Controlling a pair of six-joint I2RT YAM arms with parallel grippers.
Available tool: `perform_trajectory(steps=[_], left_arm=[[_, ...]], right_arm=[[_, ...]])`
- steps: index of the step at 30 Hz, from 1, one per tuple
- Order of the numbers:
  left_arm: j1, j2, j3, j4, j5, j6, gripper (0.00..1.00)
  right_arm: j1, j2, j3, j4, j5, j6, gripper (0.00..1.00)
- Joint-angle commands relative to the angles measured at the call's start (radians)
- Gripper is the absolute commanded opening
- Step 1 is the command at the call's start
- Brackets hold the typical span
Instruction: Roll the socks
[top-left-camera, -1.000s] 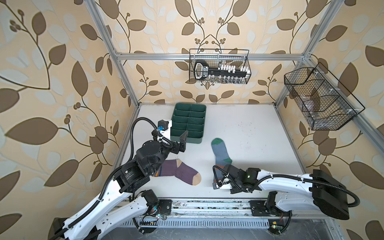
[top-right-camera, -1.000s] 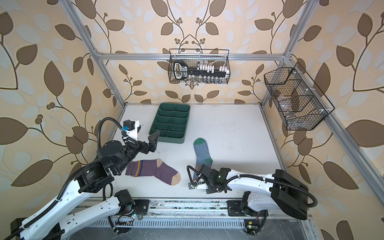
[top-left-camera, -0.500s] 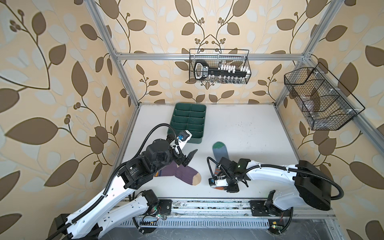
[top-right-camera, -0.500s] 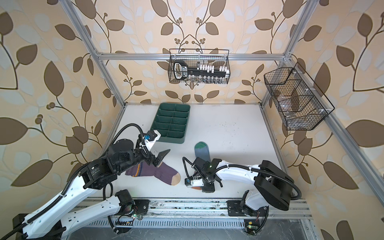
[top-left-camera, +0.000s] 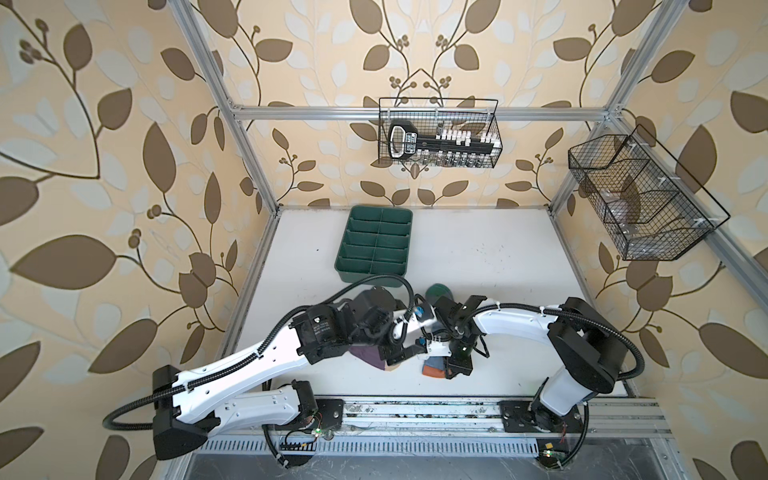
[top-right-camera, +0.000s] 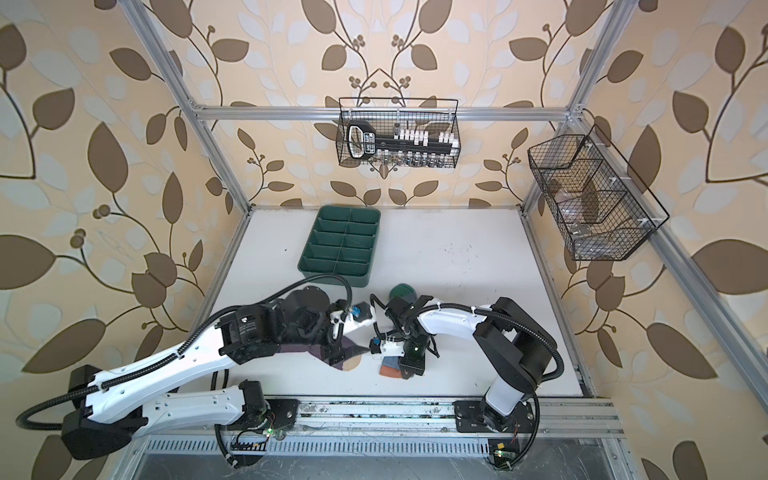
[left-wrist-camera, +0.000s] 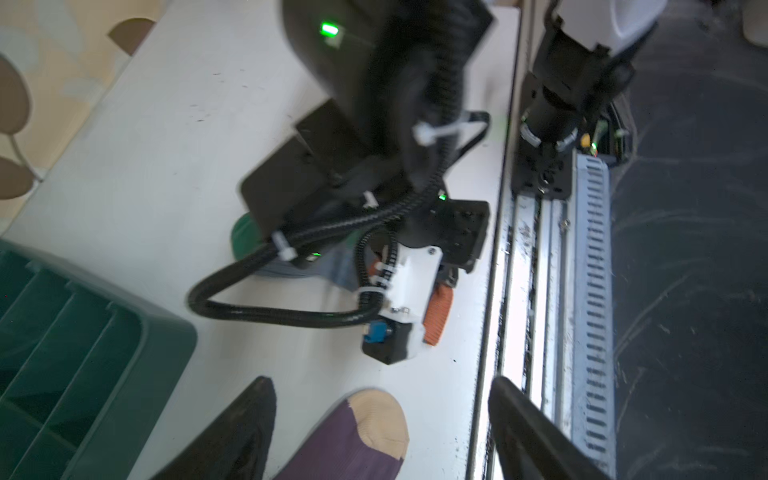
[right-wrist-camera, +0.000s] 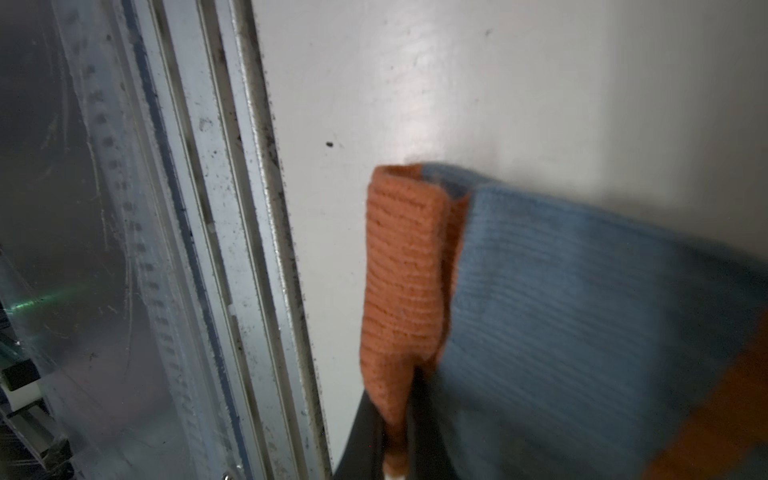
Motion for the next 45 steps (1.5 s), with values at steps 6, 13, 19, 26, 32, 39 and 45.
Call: perform_trajectory(steps=[6,13,19,26,32,39,45], left_arm=[[-0.17,0.102,-0.159,0.139,-0.322,0.182,0.82],[-0.264,0.278,-0.231,0.428,-0.499,0.215,0.74],[-0.287,0.441,-0.179,0.439,-0.571,0.161,0.64],[-0.297,0.508,-0.212,0.509,-0.543,0.15,0.6],[-0.296,0.616,-0.189,0.563,-0.546,0.151,0.45],[-0.285,0.694,-0.191,0.608,-0.588,0.136,0.31],[-0.28,0.734,-0.162,0.576,-0.576,0.113,0.05]], right_arm=[[-0.088,0.099,0.04,0.026,0.093,0.002,0.0],[-0.103,0.106,0.042,0.035,0.065,0.0,0.0],[-0.115,0.09,0.038,0.039,0.068,-0.001,0.0],[-0.142,0.094,0.041,0.047,0.048,0.002,0.0],[-0.144,0.089,0.039,0.05,0.05,0.003,0.0],[-0.144,0.082,0.039,0.048,0.044,0.006,0.0],[-0.144,0.075,0.04,0.052,0.04,0.008,0.0]])
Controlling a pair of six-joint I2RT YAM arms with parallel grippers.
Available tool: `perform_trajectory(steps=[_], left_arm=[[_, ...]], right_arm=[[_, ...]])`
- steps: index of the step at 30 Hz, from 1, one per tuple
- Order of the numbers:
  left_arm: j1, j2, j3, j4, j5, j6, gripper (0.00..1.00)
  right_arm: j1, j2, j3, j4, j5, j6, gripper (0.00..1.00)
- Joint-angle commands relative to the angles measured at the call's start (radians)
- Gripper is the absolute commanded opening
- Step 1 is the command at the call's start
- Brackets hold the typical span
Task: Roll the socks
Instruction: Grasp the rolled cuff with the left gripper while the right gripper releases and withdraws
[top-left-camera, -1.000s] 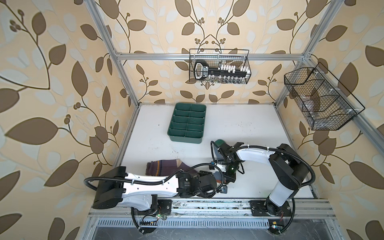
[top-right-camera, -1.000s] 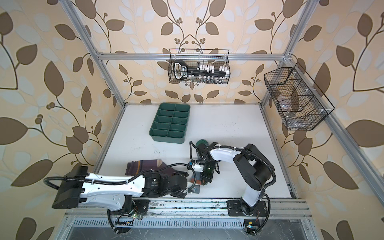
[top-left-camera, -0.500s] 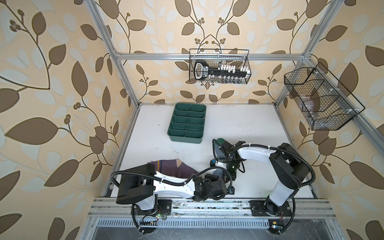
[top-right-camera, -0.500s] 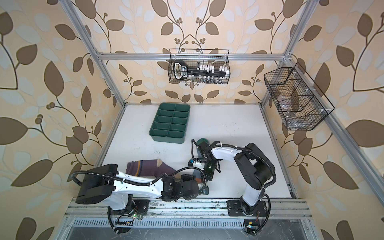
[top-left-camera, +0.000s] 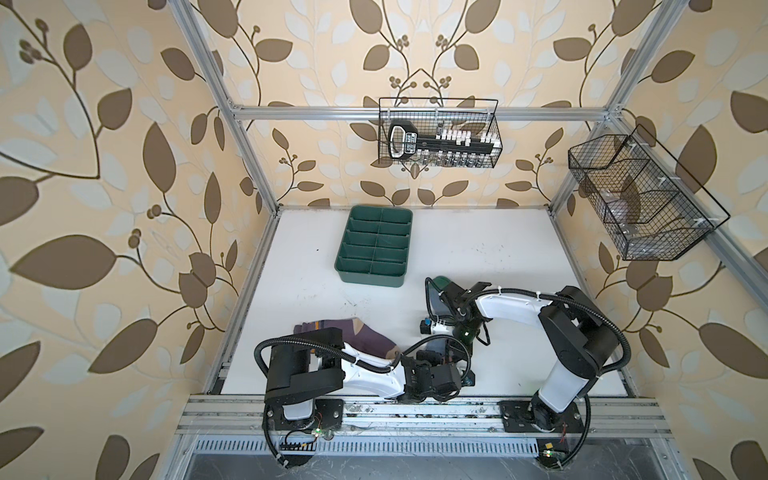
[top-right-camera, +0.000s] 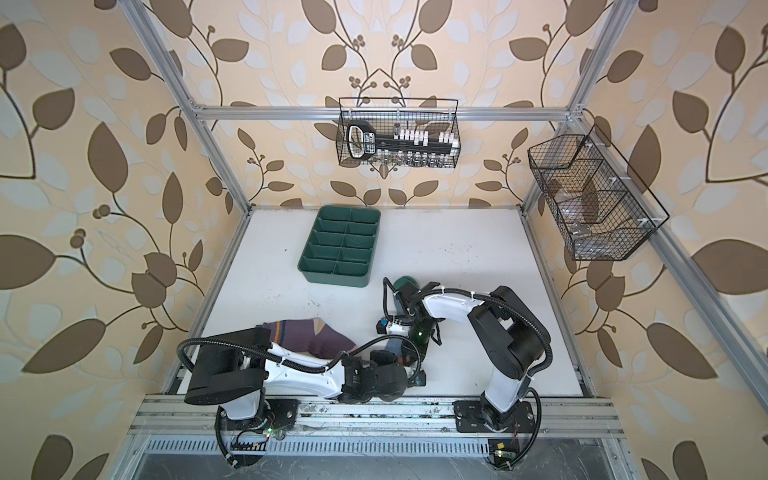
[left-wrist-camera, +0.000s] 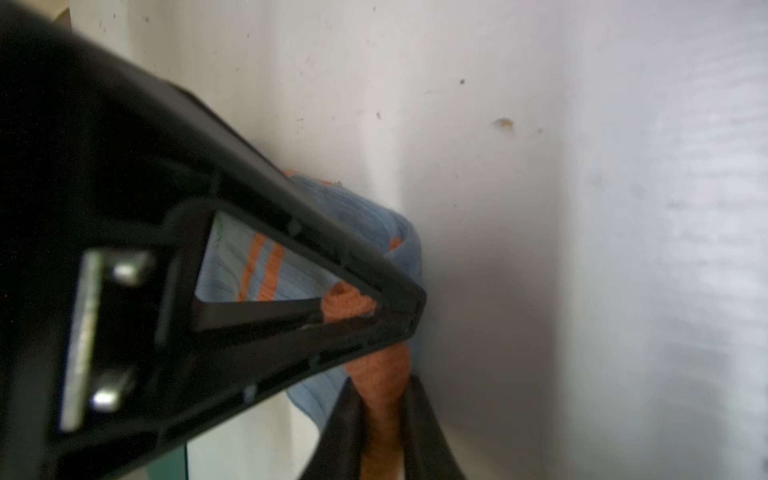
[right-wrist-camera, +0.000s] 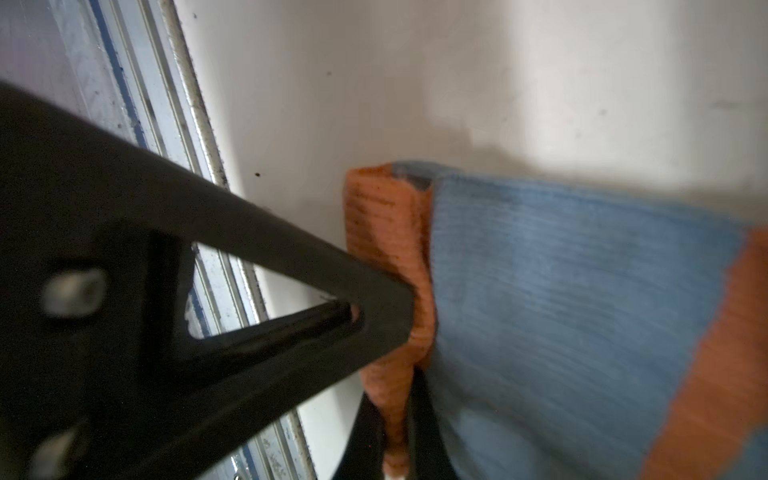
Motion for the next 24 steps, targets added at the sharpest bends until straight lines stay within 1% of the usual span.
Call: perform_trajectory(steps=[1,3,5,6,7,9,10,11,14,15,17,19,20,22,24], left_arm=[[0.006,0.047,0.028,-0.055,0.028,-0.03,0.0],[0.006,0.074,0.054,-0.093,0.017,-0.049,0.0],[0.009,0.093,0.087,-0.159,0.036,-0.067,0.0],[0.01,0.096,0.111,-0.212,0.063,-0.077,0.0],[0.014,0.092,0.134,-0.257,0.095,-0.084,0.0],[0.021,0.069,0.152,-0.308,0.139,-0.103,0.0],[0.026,0.052,0.155,-0.326,0.174,-0.105,0.0],[0.031,0.039,0.159,-0.343,0.206,-0.103,0.0],[0.051,0.022,0.201,-0.416,0.304,-0.099,0.0],[0.06,0.022,0.223,-0.443,0.331,-0.104,0.0],[0.08,0.024,0.262,-0.49,0.394,-0.113,0.0],[0.099,0.027,0.297,-0.524,0.436,-0.127,0.0],[0.106,0.028,0.31,-0.534,0.456,-0.13,0.0],[0.122,0.039,0.345,-0.56,0.476,-0.142,0.0],[0.132,0.069,0.393,-0.599,0.48,-0.151,0.0]], right_arm=[[-0.009,0.013,-0.013,0.068,0.087,-0.005,0.0],[-0.009,0.004,-0.012,0.068,0.087,-0.004,0.0],[-0.01,-0.016,-0.013,0.074,0.094,0.0,0.0],[-0.01,-0.035,-0.016,0.078,0.103,0.003,0.05],[-0.011,-0.055,-0.021,0.084,0.118,0.007,0.19],[-0.016,-0.11,-0.039,0.105,0.164,0.01,0.3],[-0.023,-0.144,-0.049,0.117,0.178,0.01,0.41],[-0.032,-0.174,-0.055,0.129,0.19,0.008,0.43],[-0.093,-0.295,-0.076,0.198,0.22,0.033,0.43],[-0.128,-0.345,-0.083,0.233,0.229,0.056,0.43],[-0.216,-0.437,-0.095,0.322,0.288,0.126,0.44],[-0.336,-0.53,-0.091,0.422,0.391,0.242,0.45],[-0.381,-0.556,-0.084,0.443,0.417,0.29,0.45],[-0.524,-0.63,-0.061,0.488,0.433,0.444,0.45],[-0.643,-0.702,-0.063,0.53,0.389,0.576,0.44]])
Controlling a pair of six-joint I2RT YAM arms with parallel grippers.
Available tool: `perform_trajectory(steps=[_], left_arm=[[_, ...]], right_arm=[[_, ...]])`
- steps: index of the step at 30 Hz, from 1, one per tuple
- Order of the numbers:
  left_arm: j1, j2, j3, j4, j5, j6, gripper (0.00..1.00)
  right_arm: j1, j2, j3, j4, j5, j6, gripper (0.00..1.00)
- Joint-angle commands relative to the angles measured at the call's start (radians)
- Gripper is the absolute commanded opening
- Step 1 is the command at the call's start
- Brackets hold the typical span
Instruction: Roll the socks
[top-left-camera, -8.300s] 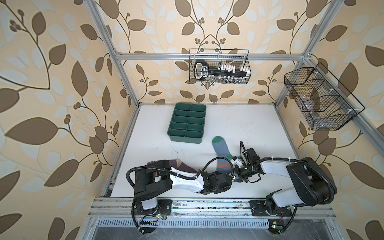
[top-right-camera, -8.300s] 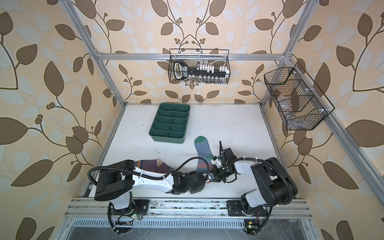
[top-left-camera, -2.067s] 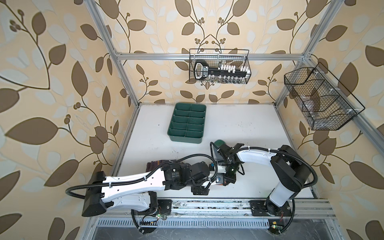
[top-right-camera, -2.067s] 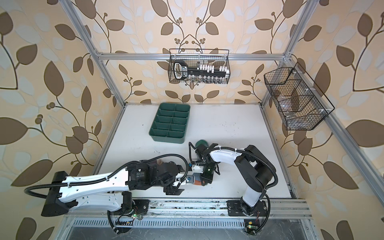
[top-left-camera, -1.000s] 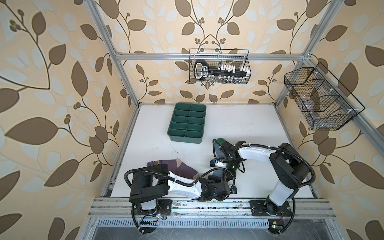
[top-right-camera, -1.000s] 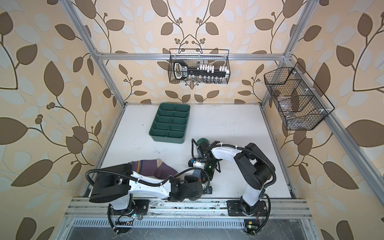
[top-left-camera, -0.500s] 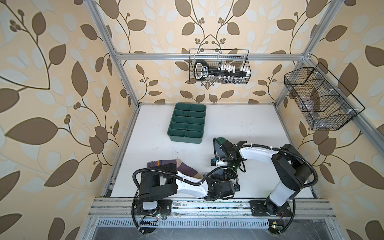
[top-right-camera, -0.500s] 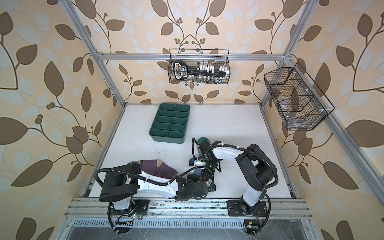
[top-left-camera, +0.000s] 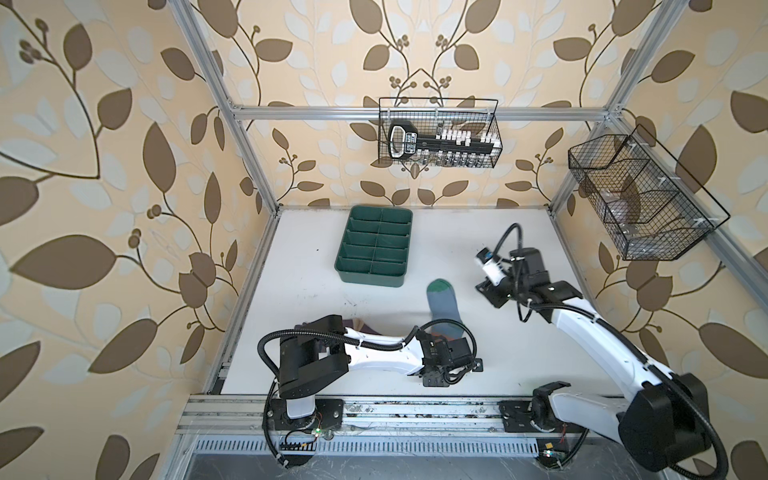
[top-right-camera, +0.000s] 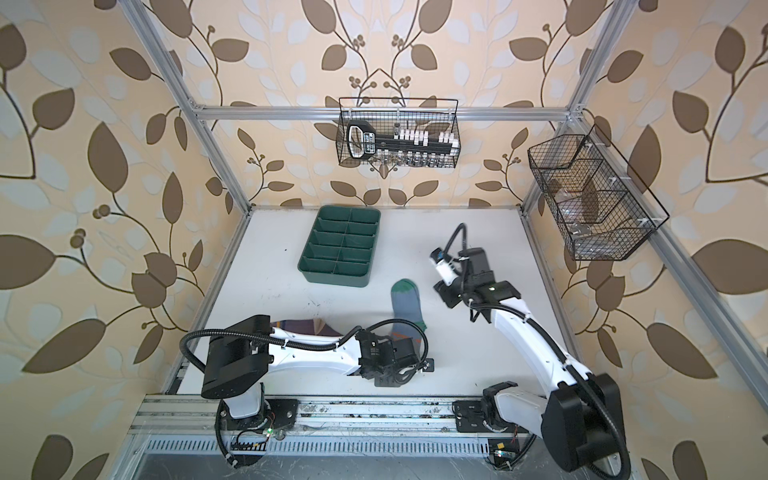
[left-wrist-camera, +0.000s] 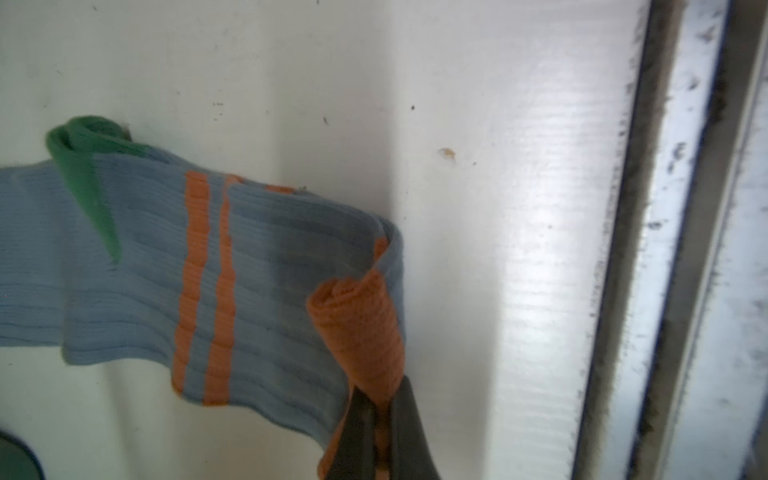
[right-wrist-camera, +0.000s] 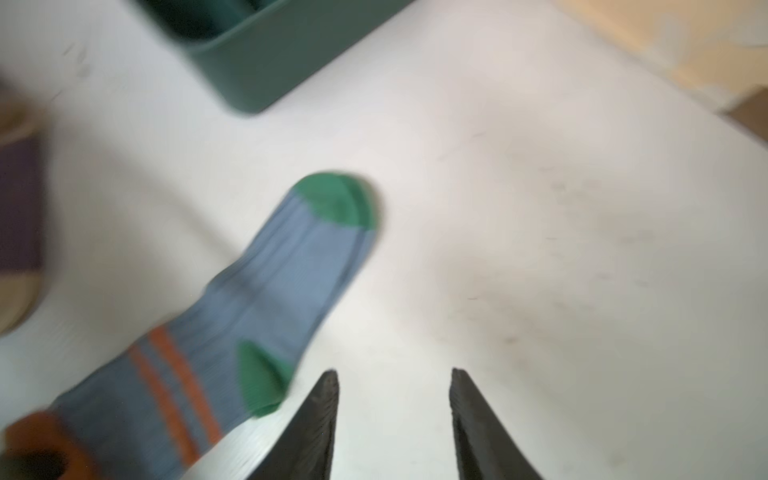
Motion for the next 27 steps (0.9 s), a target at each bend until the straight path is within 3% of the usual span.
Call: perform_trajectory(steps=[1,7,9,13,18,21,24,27], left_arm=[[0.018,0.027,0.087,-0.113,0.082,-0.036,0.0],[0.046,0.103,0.216,-0.194,0.141,-0.069,0.0],[0.101,0.178,0.34,-0.281,0.251,-0.094,0.0],[0.174,0.283,0.441,-0.349,0.417,-0.12,0.0],[0.233,0.427,0.56,-0.413,0.518,-0.143,0.0],[0.265,0.468,0.599,-0.42,0.561,-0.155,0.0],[0.296,0.486,0.622,-0.413,0.59,-0.158,0.0],[0.324,0.513,0.666,-0.433,0.622,-0.156,0.0]], right_arm=[[-0.167,-0.109,0.015,0.129,0.028,0.292,0.44],[-0.202,-0.278,-0.047,0.206,0.006,0.346,0.45],[-0.165,-0.482,-0.108,0.217,-0.058,0.24,0.48],[-0.062,-0.599,-0.104,0.065,-0.049,0.058,0.49],[0.124,-0.659,-0.094,-0.21,-0.017,-0.209,0.48],[0.288,-0.663,-0.102,-0.429,0.041,-0.377,0.46],[0.469,-0.66,-0.135,-0.576,0.201,-0.456,0.46],[0.618,-0.627,-0.219,-0.573,0.376,-0.475,0.46]])
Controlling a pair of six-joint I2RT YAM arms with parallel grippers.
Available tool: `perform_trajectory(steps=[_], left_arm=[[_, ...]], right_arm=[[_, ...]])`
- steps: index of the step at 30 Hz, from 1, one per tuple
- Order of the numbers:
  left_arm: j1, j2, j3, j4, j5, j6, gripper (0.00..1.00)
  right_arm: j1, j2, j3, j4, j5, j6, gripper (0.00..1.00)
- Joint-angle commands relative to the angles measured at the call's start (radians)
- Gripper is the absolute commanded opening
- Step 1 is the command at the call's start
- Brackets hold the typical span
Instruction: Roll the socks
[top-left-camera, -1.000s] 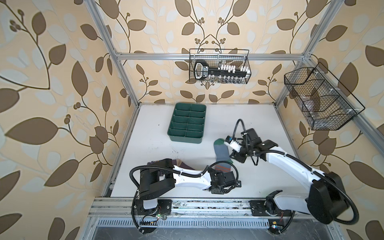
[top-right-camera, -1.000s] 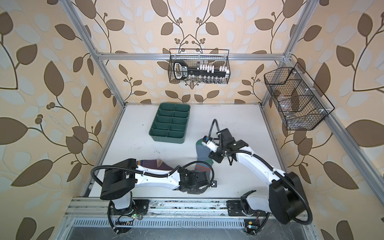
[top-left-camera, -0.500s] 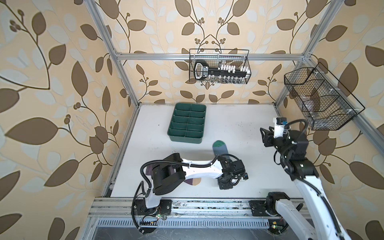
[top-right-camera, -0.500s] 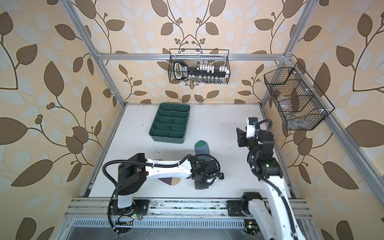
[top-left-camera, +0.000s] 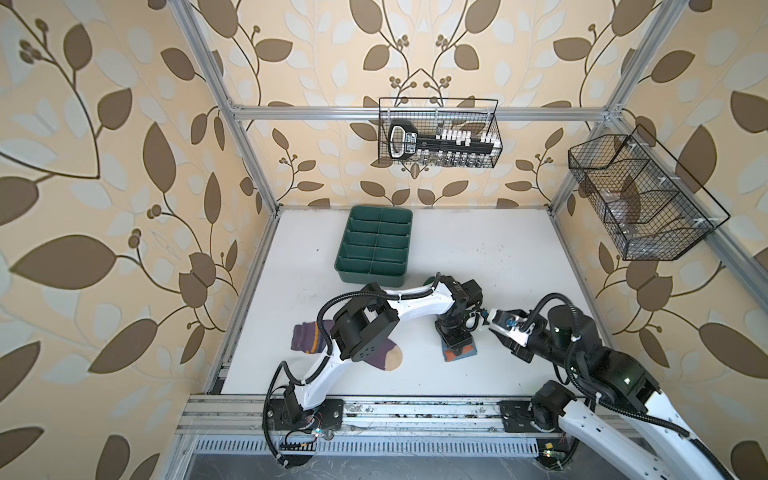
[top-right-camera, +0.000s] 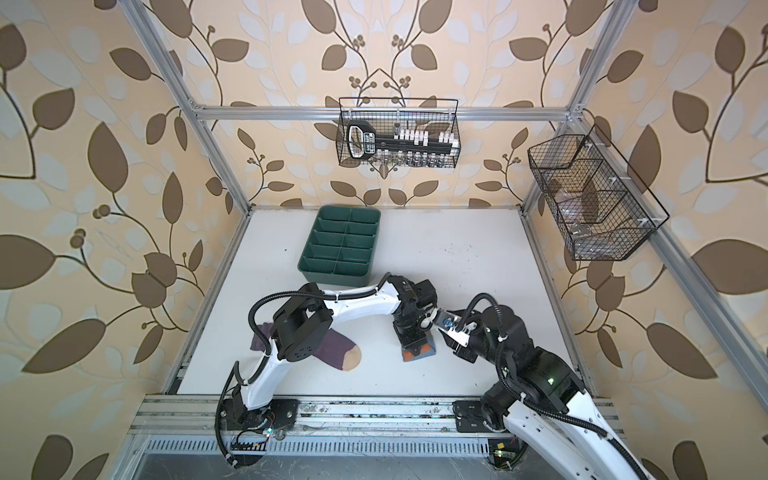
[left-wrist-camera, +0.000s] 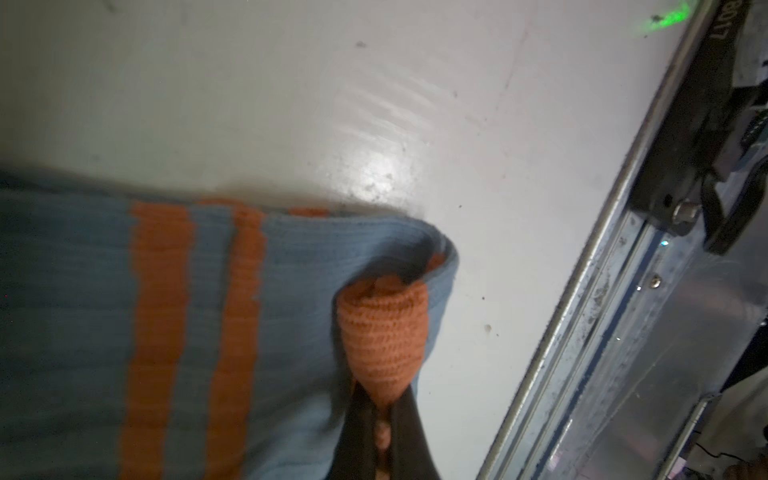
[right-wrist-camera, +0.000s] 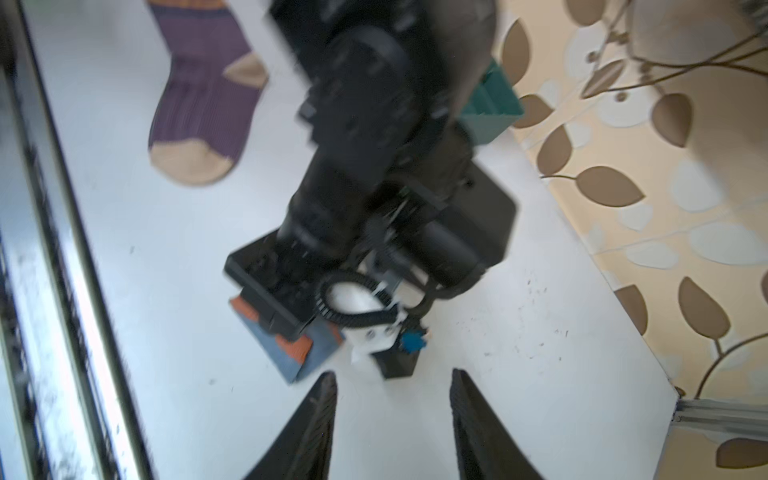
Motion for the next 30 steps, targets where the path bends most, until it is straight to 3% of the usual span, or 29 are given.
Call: perform_trajectory(steps=[1,4,6,8,16,21,25,30], left_arm=[[0.029,0.064,0.055,-0.036,0.038,-0.003,0.0],[0.046,0.093,0.086,-0.054,0.086,-0.002,0.0],[0.056,0.106,0.087,-0.053,0.112,-0.004,0.0],[0.063,0.119,0.09,-0.053,0.121,-0.008,0.0],[0.077,0.135,0.08,-0.047,0.141,-0.013,0.0],[0.079,0.136,0.079,-0.042,0.144,-0.017,0.0],[0.079,0.138,0.082,-0.041,0.143,-0.015,0.0],[0.076,0.135,0.092,-0.042,0.155,-0.022,0.0]], right_arm=[[0.134,0.047,-0.087,-0.138,0.218,-0.136,0.46],[0.265,0.153,-0.144,-0.038,0.345,-0.201,0.48],[0.289,0.229,-0.174,0.066,0.377,-0.286,0.48],[0.284,0.286,-0.197,0.168,0.348,-0.337,0.49],[0.287,0.375,-0.349,0.481,0.259,-0.349,0.59],[0.28,0.436,-0.388,0.57,0.227,-0.353,0.59],[0.267,0.479,-0.412,0.601,0.206,-0.35,0.54],[0.234,0.495,-0.441,0.609,0.158,-0.366,0.34]])
